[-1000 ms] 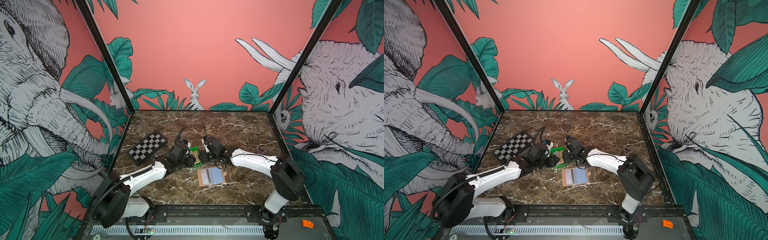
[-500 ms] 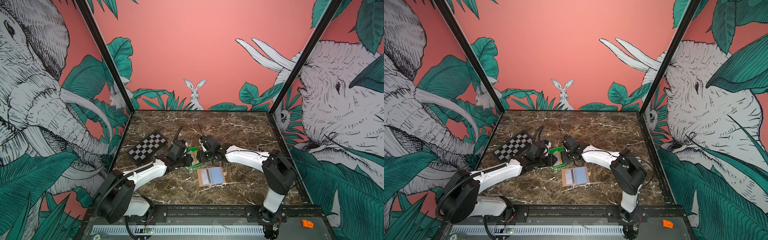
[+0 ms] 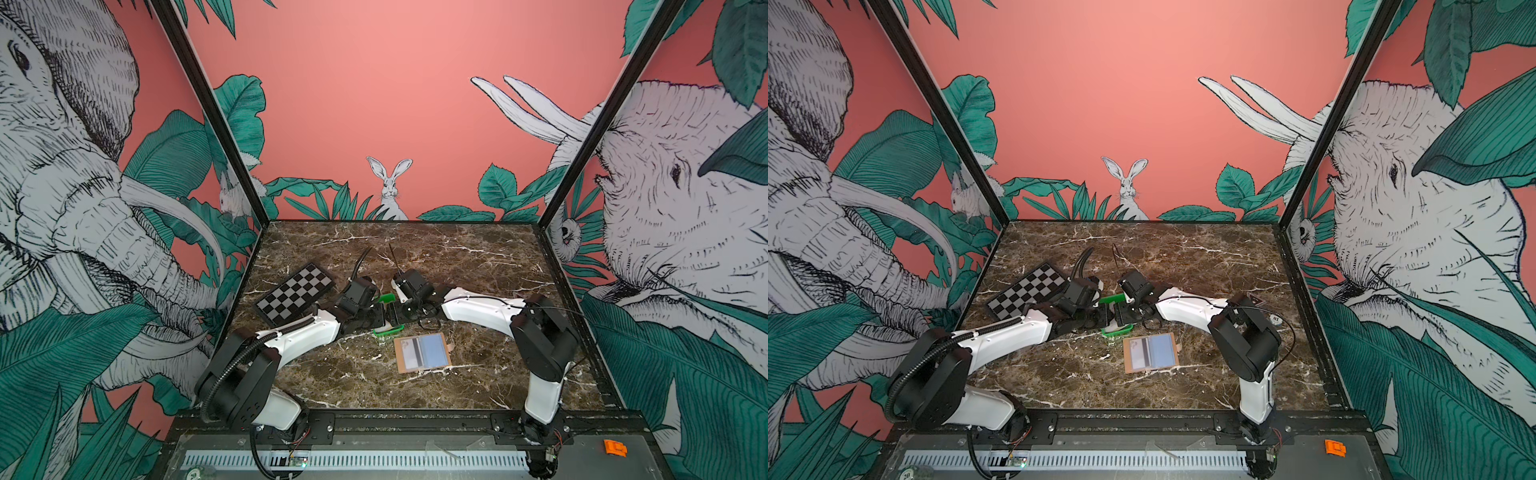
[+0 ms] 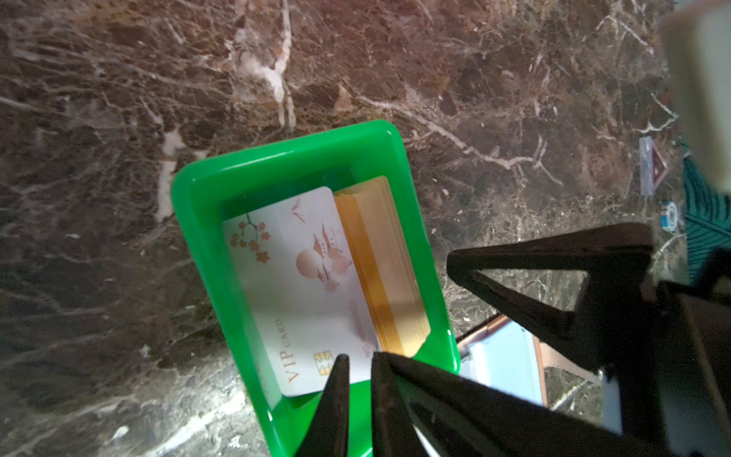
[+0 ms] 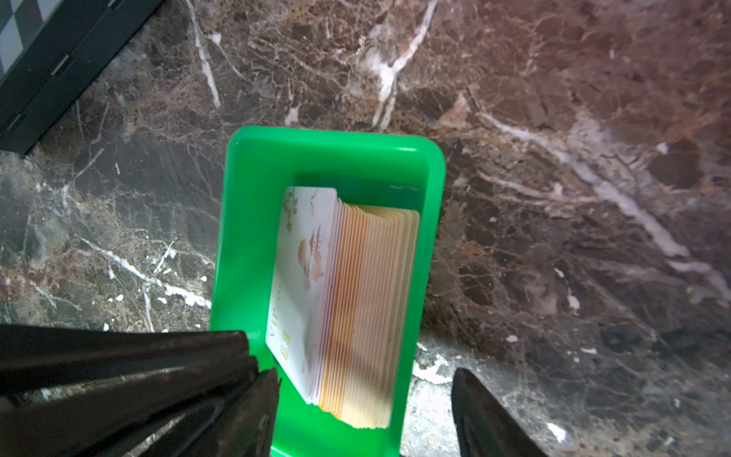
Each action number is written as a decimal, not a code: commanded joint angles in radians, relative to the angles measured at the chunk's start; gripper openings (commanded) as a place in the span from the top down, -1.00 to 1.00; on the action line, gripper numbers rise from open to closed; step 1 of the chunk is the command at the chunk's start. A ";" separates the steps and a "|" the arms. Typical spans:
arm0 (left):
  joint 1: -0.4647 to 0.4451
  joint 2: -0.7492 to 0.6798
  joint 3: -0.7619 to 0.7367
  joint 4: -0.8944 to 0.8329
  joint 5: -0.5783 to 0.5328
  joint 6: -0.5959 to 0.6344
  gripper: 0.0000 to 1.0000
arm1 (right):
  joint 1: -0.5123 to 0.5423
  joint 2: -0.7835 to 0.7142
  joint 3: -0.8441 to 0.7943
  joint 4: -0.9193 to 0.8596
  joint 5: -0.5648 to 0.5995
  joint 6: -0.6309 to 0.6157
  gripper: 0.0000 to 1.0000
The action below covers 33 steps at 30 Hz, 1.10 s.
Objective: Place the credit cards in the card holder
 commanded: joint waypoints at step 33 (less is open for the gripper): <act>0.016 0.078 -0.016 -0.039 -0.046 -0.017 0.78 | -0.008 0.028 0.061 -0.098 0.120 0.021 -0.39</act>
